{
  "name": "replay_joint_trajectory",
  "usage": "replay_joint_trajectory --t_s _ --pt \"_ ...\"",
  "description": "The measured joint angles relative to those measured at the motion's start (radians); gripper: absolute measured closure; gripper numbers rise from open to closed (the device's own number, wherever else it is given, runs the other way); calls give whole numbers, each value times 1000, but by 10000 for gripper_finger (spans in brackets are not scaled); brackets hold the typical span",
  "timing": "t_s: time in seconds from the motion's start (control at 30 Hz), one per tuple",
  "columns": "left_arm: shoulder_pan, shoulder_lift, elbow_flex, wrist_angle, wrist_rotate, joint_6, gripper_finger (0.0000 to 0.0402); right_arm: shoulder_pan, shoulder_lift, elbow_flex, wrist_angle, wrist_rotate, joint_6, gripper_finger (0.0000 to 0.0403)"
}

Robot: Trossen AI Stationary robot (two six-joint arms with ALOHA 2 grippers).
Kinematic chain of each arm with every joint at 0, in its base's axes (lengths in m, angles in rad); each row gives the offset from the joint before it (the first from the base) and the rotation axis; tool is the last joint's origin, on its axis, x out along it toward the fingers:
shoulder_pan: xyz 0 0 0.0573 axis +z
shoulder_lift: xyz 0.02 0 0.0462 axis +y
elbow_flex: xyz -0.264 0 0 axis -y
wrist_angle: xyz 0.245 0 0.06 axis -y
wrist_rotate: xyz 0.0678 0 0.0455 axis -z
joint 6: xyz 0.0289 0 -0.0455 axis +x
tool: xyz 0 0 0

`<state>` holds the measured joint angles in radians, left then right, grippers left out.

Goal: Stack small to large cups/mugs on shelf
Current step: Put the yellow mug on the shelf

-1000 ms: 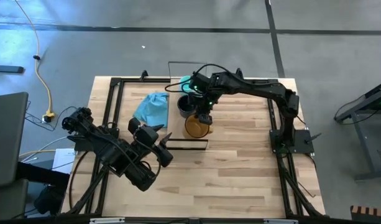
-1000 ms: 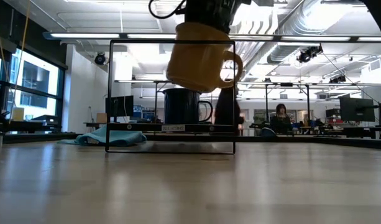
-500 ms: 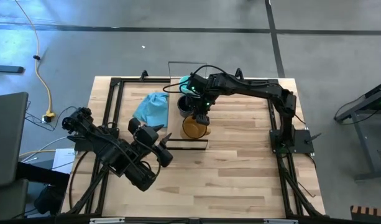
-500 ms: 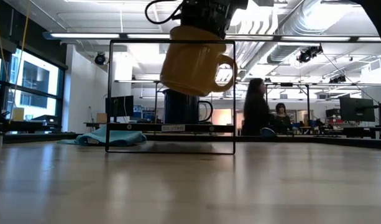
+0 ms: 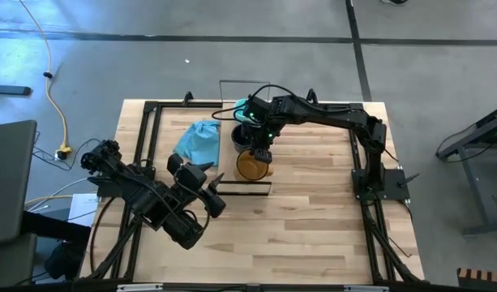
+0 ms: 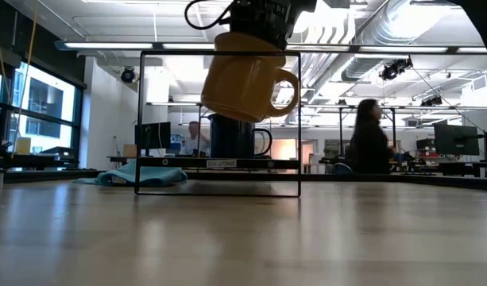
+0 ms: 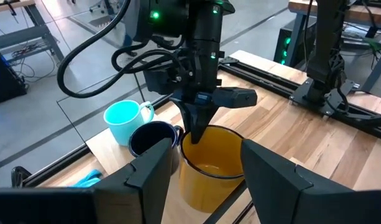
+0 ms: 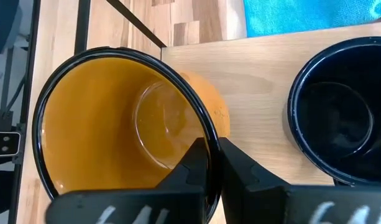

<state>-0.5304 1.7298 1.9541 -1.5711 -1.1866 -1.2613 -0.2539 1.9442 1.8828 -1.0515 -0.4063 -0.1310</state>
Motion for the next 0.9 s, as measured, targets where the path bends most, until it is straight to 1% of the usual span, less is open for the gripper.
replay_joint_trajectory --t_s 0.57,0.73,0.9 --pt "0 0 0 0 -3 -1 220 0 0 0 12 22 27 403" --pt "0 0 0 0 -3 -1 220 -3 0 0 11 63 30 403" --pt "0 0 0 0 -3 -1 220 -17 0 0 17 59 39 403"
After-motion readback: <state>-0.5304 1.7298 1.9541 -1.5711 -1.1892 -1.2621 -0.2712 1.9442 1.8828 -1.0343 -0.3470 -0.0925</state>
